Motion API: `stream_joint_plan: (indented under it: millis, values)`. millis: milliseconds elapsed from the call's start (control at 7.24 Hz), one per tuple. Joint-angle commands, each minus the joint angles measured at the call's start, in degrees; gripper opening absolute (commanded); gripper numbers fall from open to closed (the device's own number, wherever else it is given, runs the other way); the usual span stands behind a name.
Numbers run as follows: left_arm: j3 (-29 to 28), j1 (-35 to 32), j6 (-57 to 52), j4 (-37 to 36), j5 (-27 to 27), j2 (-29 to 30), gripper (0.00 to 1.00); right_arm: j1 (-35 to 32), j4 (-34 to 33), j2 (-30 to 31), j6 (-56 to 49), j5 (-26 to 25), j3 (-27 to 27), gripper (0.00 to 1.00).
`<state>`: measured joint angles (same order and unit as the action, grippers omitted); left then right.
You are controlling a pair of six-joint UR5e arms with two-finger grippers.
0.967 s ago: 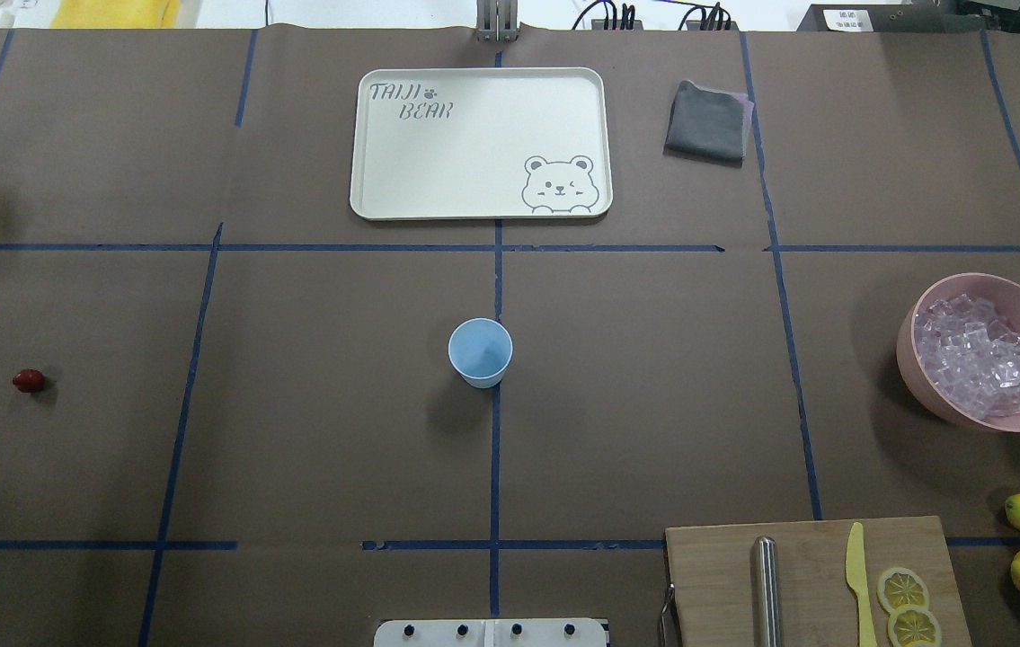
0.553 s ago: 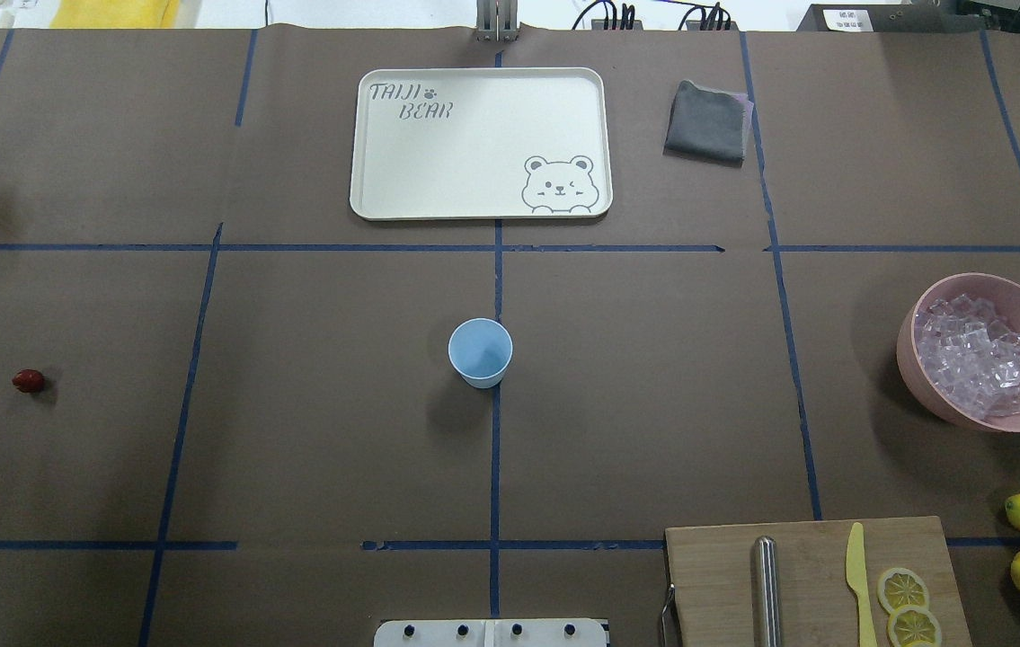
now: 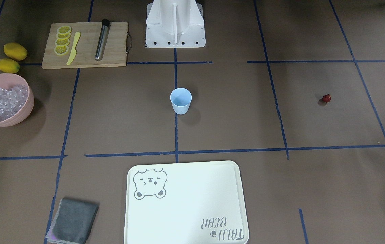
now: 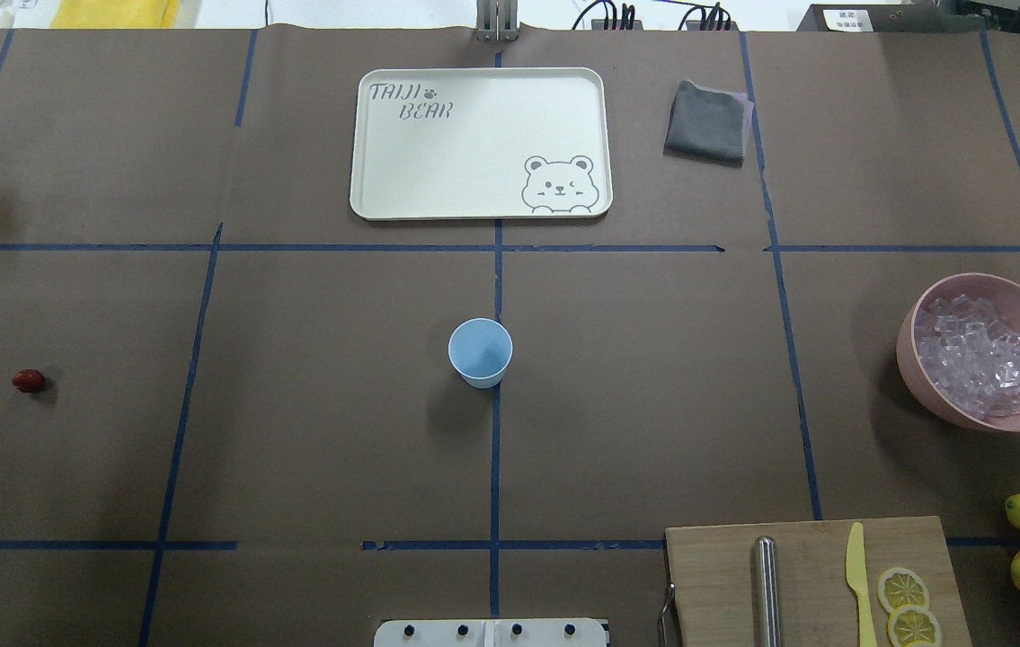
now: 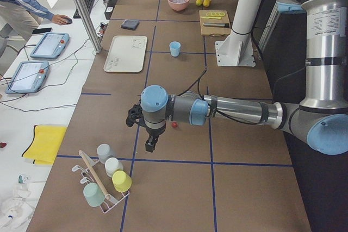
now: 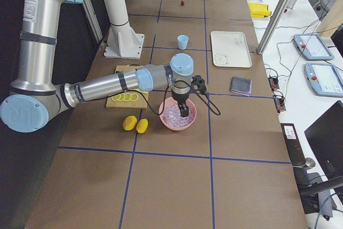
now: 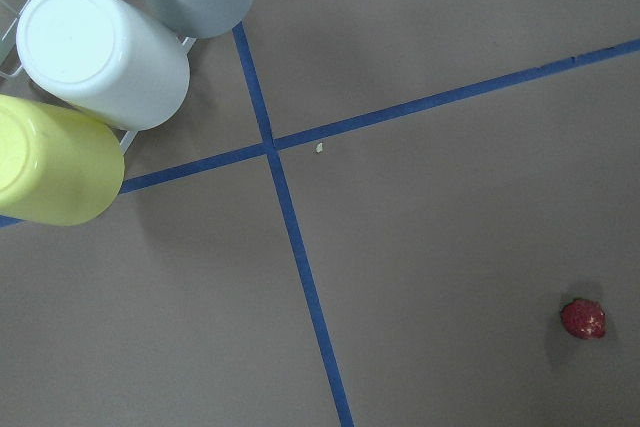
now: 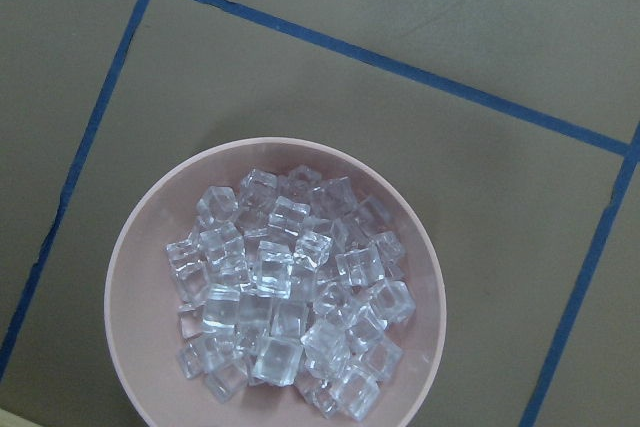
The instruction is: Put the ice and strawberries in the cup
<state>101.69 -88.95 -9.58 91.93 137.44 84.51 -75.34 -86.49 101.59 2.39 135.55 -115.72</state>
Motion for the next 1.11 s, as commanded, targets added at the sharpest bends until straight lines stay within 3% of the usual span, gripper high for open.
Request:
stream_joint_plan:
  millis: [0,553,967]
  values:
    - [-0.1,0.0,0.0,0.0,0.0,0.1,1.0,7.5,16.3,5.8,13.1,-4.3,0.2,0.98]
    - [0.2,0.0,0.0,0.0,0.0,0.1,1.0,16.6,25.5,7.0,20.8,-11.7,5.2,0.93]
    - [0.0,0.0,0.0,0.0,0.0,0.1,1.0,20.0,26.0,6.4,22.2,-12.6,5.9,0.9]
